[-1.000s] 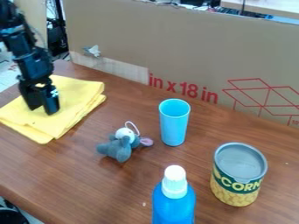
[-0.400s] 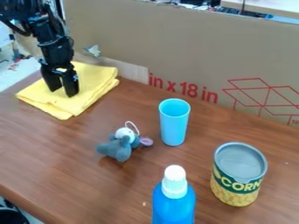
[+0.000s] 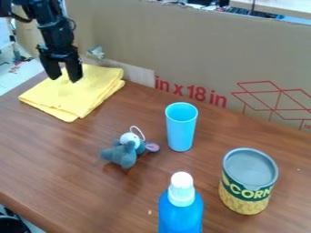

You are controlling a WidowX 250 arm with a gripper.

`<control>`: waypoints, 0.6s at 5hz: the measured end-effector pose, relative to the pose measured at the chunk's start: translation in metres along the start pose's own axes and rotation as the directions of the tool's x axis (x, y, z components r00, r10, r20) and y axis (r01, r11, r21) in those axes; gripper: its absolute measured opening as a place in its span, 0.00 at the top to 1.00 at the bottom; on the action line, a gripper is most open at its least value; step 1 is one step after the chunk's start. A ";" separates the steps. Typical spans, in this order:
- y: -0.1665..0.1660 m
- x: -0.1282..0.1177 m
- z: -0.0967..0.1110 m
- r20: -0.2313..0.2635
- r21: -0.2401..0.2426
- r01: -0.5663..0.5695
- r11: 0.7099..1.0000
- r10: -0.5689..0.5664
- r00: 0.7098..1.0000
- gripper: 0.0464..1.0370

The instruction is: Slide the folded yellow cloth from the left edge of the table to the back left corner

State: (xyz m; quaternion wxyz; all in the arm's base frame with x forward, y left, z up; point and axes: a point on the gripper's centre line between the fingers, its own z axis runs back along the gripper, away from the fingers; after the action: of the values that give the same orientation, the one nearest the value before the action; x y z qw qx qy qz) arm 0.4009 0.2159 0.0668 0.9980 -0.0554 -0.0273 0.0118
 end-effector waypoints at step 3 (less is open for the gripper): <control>-0.034 -0.065 0.077 -0.074 0.193 0.093 0.977 -0.080 0.994 0.04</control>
State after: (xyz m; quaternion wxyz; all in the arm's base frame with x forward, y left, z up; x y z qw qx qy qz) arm 0.3322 0.1889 0.1433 0.9985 0.0444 0.0046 -0.0309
